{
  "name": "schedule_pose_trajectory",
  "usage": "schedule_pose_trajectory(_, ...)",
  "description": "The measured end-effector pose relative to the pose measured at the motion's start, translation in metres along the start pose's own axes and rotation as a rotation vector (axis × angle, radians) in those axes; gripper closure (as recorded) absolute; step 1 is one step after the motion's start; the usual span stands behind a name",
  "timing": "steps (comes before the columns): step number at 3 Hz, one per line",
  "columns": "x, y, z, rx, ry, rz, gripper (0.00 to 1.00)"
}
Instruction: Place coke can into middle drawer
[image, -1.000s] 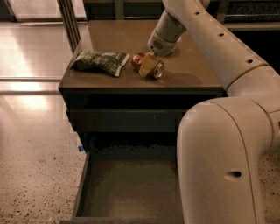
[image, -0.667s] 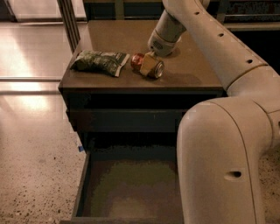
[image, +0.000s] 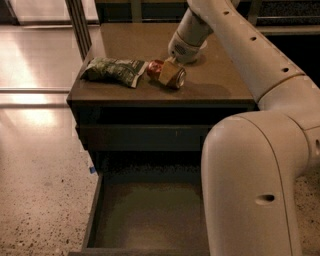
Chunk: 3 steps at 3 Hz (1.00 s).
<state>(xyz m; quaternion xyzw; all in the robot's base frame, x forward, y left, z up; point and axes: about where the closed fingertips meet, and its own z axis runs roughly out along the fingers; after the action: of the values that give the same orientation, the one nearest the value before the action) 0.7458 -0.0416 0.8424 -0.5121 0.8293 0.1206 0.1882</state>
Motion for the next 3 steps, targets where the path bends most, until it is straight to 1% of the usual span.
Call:
schedule_pose_trajectory(1,-0.002,0.029,-0.041,-0.007,0.013,-0.031,1.0)
schedule_pose_trajectory(2,-0.003,0.072,-0.092,-0.002,0.0,-0.056,1.0)
schedule_pose_trajectory(3,0.005,0.123,-0.118,-0.036,-0.019,-0.041,1.0)
